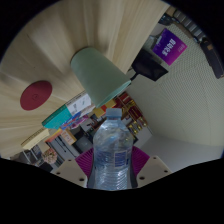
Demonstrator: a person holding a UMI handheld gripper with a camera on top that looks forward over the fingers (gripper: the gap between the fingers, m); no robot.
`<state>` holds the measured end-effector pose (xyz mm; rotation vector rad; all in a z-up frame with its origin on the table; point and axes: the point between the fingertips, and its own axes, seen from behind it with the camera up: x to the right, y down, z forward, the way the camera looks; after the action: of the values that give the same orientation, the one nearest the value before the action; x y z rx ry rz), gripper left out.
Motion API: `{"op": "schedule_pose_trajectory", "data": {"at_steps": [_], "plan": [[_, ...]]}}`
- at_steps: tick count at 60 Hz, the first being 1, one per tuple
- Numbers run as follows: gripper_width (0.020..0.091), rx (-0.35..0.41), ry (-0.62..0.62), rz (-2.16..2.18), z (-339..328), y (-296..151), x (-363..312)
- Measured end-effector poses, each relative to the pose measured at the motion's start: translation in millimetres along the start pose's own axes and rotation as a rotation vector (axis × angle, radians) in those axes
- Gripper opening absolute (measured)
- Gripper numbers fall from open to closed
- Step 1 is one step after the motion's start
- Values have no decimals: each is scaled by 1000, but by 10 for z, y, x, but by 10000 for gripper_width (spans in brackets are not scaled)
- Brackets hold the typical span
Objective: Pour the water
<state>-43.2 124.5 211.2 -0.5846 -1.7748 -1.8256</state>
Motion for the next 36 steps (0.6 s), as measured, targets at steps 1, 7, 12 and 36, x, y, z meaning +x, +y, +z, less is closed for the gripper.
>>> {"op": "schedule_pose_trajectory", "data": {"at_steps": [1, 7, 12, 36], "plan": [[501, -1, 0, 5, 40, 2, 8], [502, -10, 30, 168, 84, 74, 97], [502, -24, 119, 494, -233, 181, 363], [497, 118, 77, 2357, -133, 19, -267]]}}
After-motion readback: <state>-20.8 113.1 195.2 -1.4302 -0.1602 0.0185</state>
